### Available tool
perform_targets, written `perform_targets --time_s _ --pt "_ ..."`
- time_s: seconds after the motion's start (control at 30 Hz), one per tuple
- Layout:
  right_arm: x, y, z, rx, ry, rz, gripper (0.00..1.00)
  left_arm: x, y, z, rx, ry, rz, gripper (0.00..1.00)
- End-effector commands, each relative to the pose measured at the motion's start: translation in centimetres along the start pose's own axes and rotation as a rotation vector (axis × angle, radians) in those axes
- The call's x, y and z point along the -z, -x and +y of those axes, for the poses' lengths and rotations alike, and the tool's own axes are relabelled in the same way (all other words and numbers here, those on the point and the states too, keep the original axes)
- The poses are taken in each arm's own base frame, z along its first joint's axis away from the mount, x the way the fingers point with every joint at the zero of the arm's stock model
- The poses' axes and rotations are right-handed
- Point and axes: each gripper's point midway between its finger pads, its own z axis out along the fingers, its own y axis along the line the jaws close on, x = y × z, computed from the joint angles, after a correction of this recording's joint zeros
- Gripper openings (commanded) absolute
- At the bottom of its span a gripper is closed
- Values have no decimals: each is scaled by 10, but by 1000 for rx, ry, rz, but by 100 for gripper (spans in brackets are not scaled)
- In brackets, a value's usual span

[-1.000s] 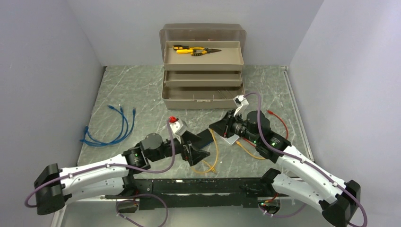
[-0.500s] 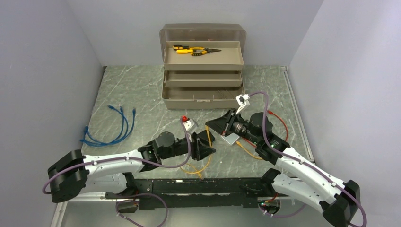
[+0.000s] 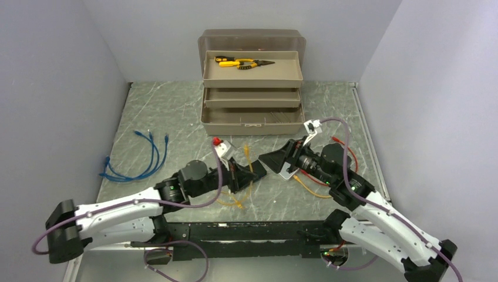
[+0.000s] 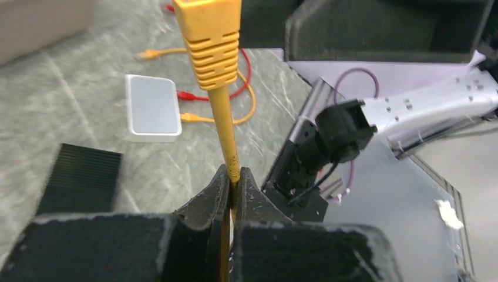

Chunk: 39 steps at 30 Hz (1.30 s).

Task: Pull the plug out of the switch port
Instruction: Place the connector at the center of the board.

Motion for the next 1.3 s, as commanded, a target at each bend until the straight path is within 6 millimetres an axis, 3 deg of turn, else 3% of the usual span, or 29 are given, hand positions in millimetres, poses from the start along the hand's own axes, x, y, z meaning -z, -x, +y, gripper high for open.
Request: perform_targets --time_s 0.0,0.23,0.37,0.47,0.5,0.6,0.83,1.0,1.2,1.23,1.27 --pt "31 37 4 87 -97 -106 100 33 55 18 -49 236 -87 0" --pt "74 66 6 162 -166 -233 100 124 121 58 -95 701 -144 0" --pt "77 57 -1 175 -172 -219 100 194 147 86 -156 1061 -122 0" --pt "71 42 -13 165 -180 -189 100 229 158 110 -138 1267 -64 0" --pt "68 37 -16 160 -176 -178 100 242 160 126 -100 1341 -52 0" --pt "58 23 -23 148 -162 -145 100 258 154 165 -2 1406 -31 0" --pt "42 -2 -29 134 -114 -65 100 313 118 283 299 1673 86 0" --pt "39 -20 -37 115 -96 -39 100 338 97 349 404 1803 143 0" --pt "40 -35 -51 137 -130 14 100 352 46 405 541 1813 258 0" --pt "41 -36 -53 143 -138 19 100 353 39 411 559 1805 254 3" --pt "41 -37 -55 153 -143 24 100 352 38 417 561 1788 243 12"
